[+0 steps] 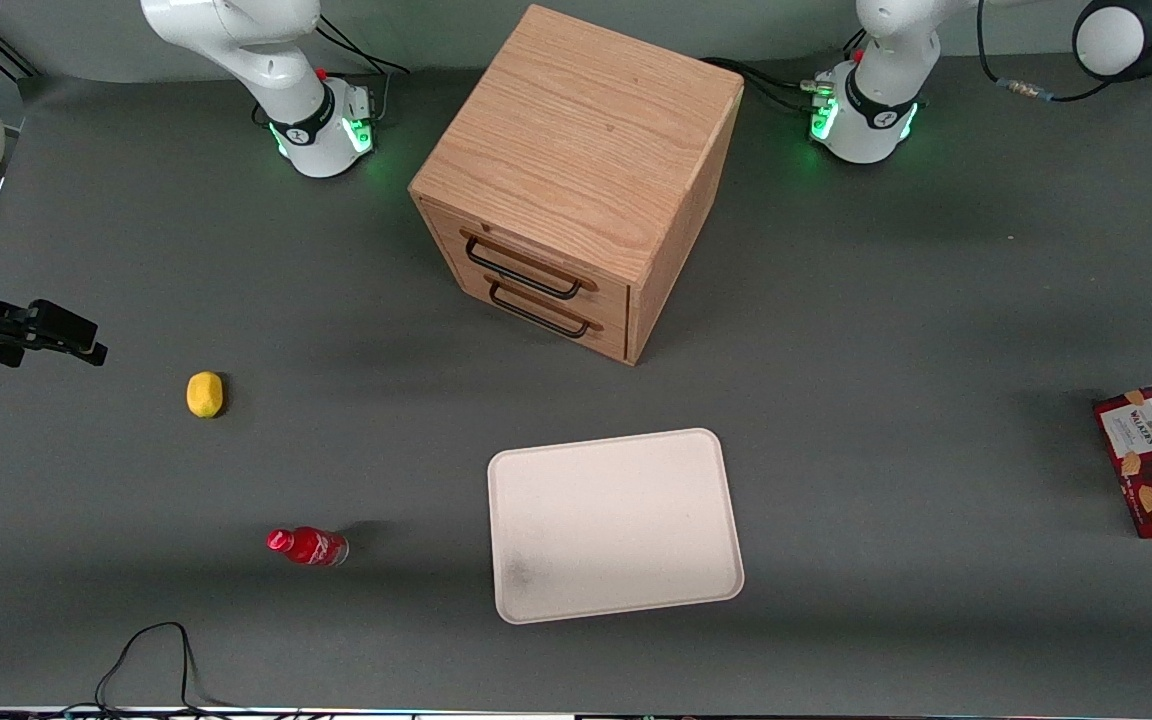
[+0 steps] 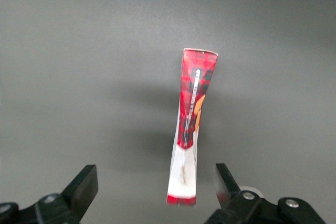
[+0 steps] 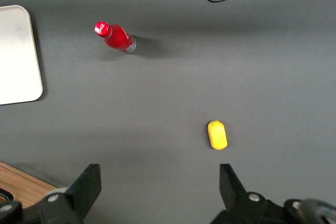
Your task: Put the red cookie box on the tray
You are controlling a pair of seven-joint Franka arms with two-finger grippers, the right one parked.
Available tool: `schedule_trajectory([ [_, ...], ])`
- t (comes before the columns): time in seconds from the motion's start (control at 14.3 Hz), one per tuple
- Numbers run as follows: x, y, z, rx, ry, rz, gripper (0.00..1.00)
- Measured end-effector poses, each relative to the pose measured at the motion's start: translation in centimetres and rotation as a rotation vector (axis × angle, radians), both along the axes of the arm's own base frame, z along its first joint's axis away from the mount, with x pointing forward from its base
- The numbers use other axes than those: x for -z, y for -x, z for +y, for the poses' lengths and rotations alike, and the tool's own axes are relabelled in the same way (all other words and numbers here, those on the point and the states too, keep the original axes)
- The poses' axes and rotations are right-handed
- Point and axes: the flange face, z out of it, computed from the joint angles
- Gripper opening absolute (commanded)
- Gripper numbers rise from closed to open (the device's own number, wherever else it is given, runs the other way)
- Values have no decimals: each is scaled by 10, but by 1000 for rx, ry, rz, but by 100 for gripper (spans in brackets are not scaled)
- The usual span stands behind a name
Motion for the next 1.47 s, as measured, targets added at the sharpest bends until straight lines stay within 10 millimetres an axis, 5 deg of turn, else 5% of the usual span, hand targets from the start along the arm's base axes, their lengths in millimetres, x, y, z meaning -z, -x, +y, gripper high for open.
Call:
schedule_trajectory([
  [0.77,95,-8,-25,33,66,88,100],
  [1.33,121,-3,-25,52,64,84,100],
  [1.4,123,-3,-26,52,65,86,97],
  [1.47,125,-3,-26,52,66,88,70],
])
